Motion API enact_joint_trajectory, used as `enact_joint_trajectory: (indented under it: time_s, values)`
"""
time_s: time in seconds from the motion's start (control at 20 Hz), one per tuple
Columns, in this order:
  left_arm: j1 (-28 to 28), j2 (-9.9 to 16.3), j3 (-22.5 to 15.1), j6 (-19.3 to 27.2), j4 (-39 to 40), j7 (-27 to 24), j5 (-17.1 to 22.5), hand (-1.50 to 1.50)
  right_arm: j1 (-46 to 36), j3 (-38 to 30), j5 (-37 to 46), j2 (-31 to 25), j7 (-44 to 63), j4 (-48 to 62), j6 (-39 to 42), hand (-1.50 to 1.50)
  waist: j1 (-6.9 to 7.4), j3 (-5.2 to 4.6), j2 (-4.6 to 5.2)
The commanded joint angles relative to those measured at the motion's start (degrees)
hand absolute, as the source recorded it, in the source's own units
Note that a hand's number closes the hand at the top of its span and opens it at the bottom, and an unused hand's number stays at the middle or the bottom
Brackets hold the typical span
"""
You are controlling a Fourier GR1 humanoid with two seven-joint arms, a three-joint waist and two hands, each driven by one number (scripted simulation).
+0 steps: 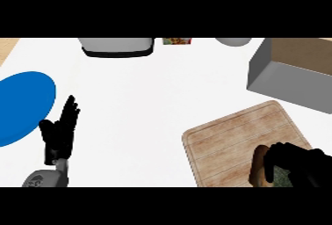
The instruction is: Pick the squash from the cutting board and place it in the cardboard box
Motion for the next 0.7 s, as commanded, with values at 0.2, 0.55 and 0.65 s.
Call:
enact_joint_trajectory:
  time_s: [0.2, 0.55, 0.65]
  values:
    - [1.69, 1.17, 0.65, -0.65, -2.49, 0.57, 0.00, 0.00, -5.82, -19.42, -13.55, 0.67, 1.46, -10.41, 9.04, 1.50, 0.16, 0.04, -0.05]
    - [0.15, 1.21, 1.33, -2.72, -0.09, 0.23, 0.52, 0.00, -20.55, -35.17, -16.52, -0.18, -4.45, 2.49, 13.36, 1.50, 0.75, 0.03, 0.19]
    - [-0.88, -0.31, 0.95, -1.39, 2.52, -1.67, -1.17, 0.00, -24.57, -35.53, -17.63, 0.70, -0.36, 3.05, 15.62, 1.50, 0.77, -0.01, 0.22]
